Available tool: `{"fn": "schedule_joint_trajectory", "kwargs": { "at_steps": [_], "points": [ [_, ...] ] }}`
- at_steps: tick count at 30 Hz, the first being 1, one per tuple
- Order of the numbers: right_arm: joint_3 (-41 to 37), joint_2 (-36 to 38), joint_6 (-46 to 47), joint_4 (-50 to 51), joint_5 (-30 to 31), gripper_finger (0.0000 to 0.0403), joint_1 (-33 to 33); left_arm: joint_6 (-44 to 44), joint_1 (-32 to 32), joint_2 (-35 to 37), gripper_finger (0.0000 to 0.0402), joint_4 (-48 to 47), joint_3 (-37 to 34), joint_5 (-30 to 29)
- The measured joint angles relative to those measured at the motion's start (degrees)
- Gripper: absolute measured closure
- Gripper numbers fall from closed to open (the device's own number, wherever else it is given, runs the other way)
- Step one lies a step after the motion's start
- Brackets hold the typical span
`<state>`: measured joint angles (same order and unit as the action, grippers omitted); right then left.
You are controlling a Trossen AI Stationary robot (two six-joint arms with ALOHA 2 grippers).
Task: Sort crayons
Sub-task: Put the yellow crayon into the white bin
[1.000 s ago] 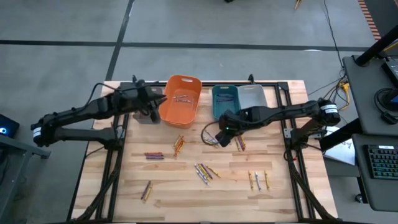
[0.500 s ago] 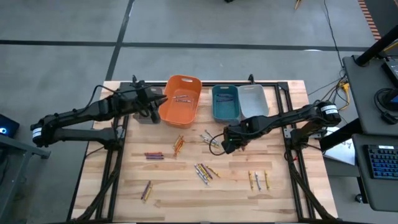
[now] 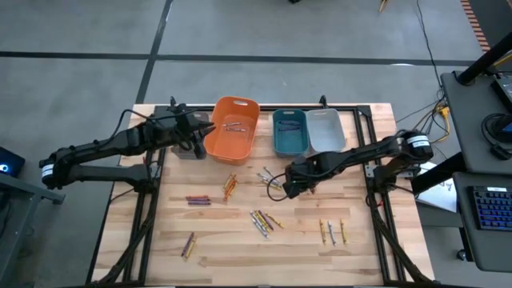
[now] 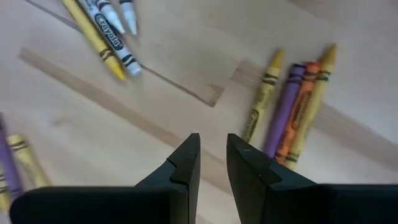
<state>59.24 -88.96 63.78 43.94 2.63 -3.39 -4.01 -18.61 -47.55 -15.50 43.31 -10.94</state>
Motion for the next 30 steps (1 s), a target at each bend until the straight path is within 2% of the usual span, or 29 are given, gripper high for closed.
{"fn": "schedule_joint_trajectory", "kwargs": {
  "at_steps": [6,12,23,30],
  "points": [
    [3.57,-5.23,-3.71,2.29,1.03,0.0335,1.58,0.02,0.00,-0.11,0.0353,0.00,0.00,0.00],
    [6.70,-8.87,-7.35,8.98,1.89,0.0331,2.69,0.04,0.00,-0.13,0.0353,-0.95,0.00,-0.02],
    [7.04,-9.40,-9.90,9.78,3.06,0.0272,2.92,0.46,0.00,-0.15,0.0353,-1.03,0.00,-0.03],
    [6.95,-9.40,-10.28,9.42,3.61,0.0259,2.92,0.47,0.00,-0.15,0.0353,-1.04,0.00,-0.04]
  ]
}}
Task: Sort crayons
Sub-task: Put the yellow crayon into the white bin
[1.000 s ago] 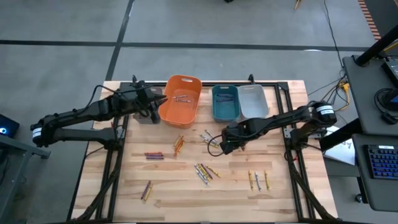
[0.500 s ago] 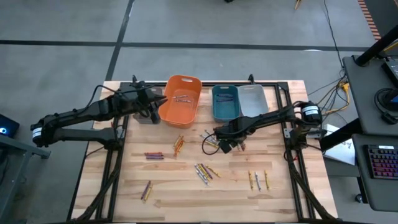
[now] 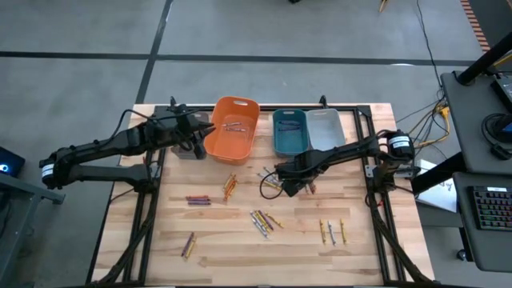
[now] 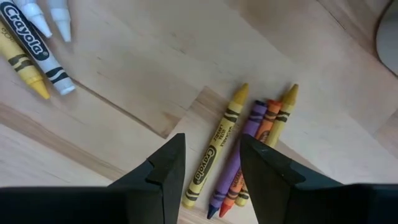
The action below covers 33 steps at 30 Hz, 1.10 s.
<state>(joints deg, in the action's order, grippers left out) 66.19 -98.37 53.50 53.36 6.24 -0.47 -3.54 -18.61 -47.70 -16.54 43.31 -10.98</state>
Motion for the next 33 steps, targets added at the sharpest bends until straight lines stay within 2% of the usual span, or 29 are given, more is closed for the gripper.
{"fn": "schedule_joint_trajectory", "kwargs": {
  "at_steps": [33],
  "points": [
    [-7.62,0.22,1.69,-12.04,-0.54,0.0276,-0.02,0.03,0.00,-0.02,0.0353,-0.01,0.00,0.00]
  ]
}}
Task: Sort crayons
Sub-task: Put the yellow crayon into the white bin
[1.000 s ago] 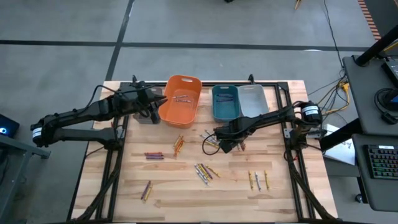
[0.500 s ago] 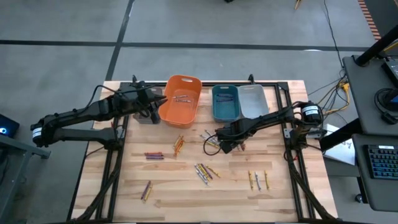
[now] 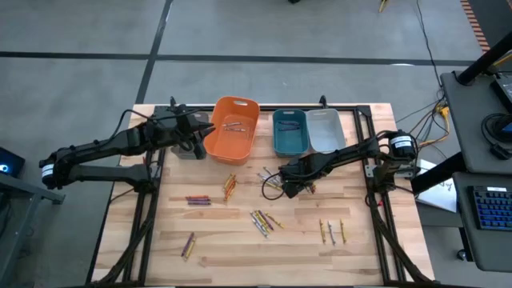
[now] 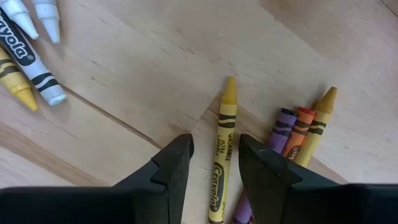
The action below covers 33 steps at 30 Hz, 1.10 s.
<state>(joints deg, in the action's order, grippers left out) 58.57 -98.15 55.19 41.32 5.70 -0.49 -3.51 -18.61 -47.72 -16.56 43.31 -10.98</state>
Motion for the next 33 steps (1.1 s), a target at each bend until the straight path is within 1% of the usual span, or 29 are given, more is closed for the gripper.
{"fn": "schedule_joint_trajectory", "kwargs": {
  "at_steps": [3,12,16,20,24,29,33],
  "points": [
    [-0.02,0.00,-0.38,-0.36,-0.14,0.0293,0.00,-0.02,0.00,0.00,0.0352,0.02,0.00,0.00],
    [-0.09,-0.07,-0.73,-2.15,-0.53,0.0367,0.00,-0.02,0.00,0.00,0.0352,0.02,-0.04,0.00],
    [0.18,0.18,-1.06,-2.04,-0.35,0.0386,0.00,-0.02,0.00,0.00,0.0352,0.02,-0.04,-0.01],
    [2.28,0.81,-2.71,-1.59,-0.11,0.0392,0.06,-0.01,0.00,0.00,0.0352,0.04,-0.05,0.00],
    [5.52,3.42,-5.65,1.32,-0.05,0.0394,0.76,-0.02,0.00,0.00,0.0352,0.05,-0.06,0.00],
    [10.77,6.25,-11.69,2.77,-0.01,0.0394,2.50,-0.02,0.00,0.00,0.0352,0.26,-0.07,0.00],
    [15.58,7.63,-17.16,3.72,0.35,0.0394,5.11,-0.05,0.02,0.00,0.0352,0.26,-0.07,0.00]
  ]
}}
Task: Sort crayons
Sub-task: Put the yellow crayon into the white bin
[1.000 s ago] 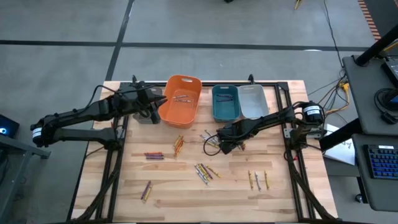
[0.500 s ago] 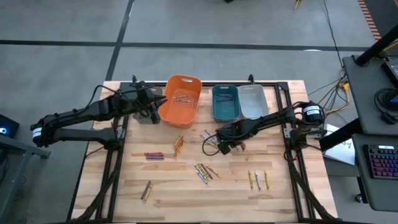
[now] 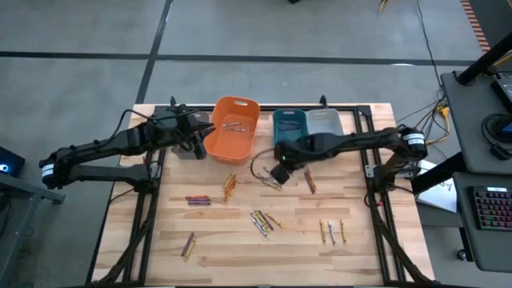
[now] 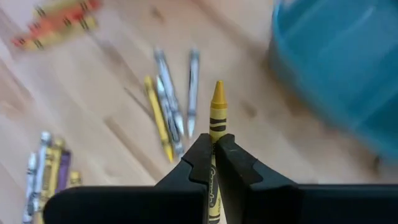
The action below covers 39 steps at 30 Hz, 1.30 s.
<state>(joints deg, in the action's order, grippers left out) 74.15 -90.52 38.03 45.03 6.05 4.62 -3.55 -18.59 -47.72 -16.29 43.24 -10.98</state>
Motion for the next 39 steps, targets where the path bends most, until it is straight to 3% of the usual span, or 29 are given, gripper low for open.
{"fn": "schedule_joint_trajectory", "kwargs": {
  "at_steps": [10,19,23,28,39],
  "points": [
    [12.18,-0.80,-14.42,5.82,0.15,0.0394,12.50,-0.22,-0.02,0.00,0.0352,0.02,0.00,0.00],
    [13.04,-1.09,-19.82,17.29,1.49,0.0394,28.29,-0.24,-0.02,0.02,0.0352,0.00,0.00,-0.16],
    [10.54,-1.08,-20.13,22.03,5.29,0.0394,34.42,-0.24,-0.02,0.02,0.0352,0.00,0.00,-0.46],
    [4.38,-1.17,-21.56,21.29,5.53,0.0394,39.52,-0.24,-0.02,0.02,0.0352,0.00,0.00,-0.46],
    [-6.78,-1.22,-21.03,11.01,5.37,0.0394,40.91,-0.22,-0.02,0.02,0.0352,0.24,0.00,-0.52]
  ]
}}
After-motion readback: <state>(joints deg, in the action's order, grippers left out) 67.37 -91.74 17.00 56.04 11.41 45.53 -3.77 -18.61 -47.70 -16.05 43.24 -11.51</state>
